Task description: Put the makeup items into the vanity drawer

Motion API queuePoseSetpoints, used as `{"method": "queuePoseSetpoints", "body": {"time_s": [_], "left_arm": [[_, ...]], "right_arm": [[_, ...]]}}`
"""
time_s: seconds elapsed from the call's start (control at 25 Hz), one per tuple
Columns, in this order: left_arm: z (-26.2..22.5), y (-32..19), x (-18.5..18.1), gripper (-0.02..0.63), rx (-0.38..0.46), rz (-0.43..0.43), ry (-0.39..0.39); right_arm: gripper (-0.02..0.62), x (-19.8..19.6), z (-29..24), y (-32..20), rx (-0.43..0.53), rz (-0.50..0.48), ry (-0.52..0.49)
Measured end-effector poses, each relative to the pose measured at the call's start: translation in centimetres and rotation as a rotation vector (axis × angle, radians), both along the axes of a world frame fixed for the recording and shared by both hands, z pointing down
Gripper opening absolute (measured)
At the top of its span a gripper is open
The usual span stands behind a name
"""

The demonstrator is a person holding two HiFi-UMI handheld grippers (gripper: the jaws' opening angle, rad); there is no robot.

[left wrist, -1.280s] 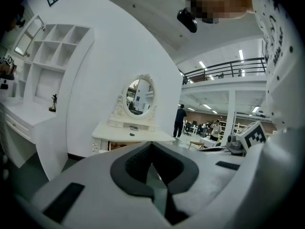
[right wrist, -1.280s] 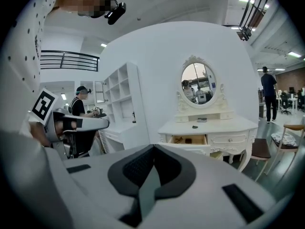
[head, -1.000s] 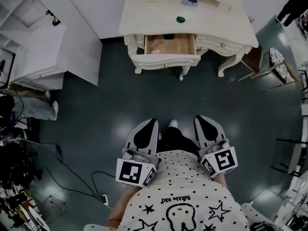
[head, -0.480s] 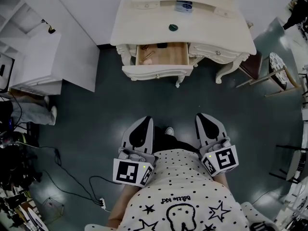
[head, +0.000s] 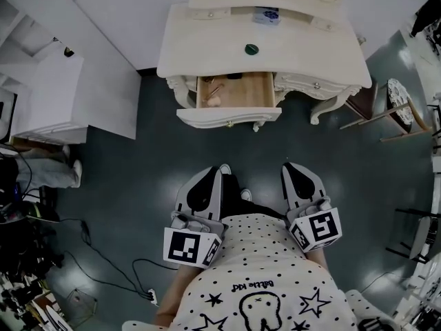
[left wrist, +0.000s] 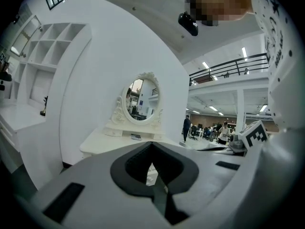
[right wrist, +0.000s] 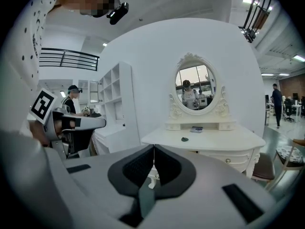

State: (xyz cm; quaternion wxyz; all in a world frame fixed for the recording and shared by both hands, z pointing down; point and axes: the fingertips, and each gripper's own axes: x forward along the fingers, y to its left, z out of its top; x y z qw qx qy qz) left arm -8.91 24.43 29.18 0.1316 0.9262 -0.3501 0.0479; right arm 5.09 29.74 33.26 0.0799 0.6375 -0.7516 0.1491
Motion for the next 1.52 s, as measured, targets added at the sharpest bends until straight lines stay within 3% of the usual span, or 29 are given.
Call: {"method": "queuePoseSetpoints", "body": {"time_s": [0.4,0.72,0.92,1.12,1.52], "left_arm": [[-1.3,-9.1,-2.0,-0.004,0.007,0.047,-0.013],[-0.7,-12.6,-2.6,-0.003,-0.021,0.09,0.003],[0.2,-13.4,-2.4,-0.003,-0.005,0.104,-0.045],[0.7,-14.3,-2.2,-0.003,-0.055,0.079,-0.03],[0.0,-17.4,0.7,-0.005,-0.02,-0.009,-0.043]], "right_arm": [[0.009,-2.3,-0.6,-7.7,-0.023,0.048,-0.004],[0.009,-2.5,-0.2,-10.5,-0.04,0.112,-0.003],[0.009,-3.0,0.5,-11.7,-0.063,0.098,-0.009],[0.009,-3.2,0.9,-12.8,-0.079,0.066,-0.015],[0.009,1.3,0.8,-17.3,-0.057,0.013,-0.04]]}}
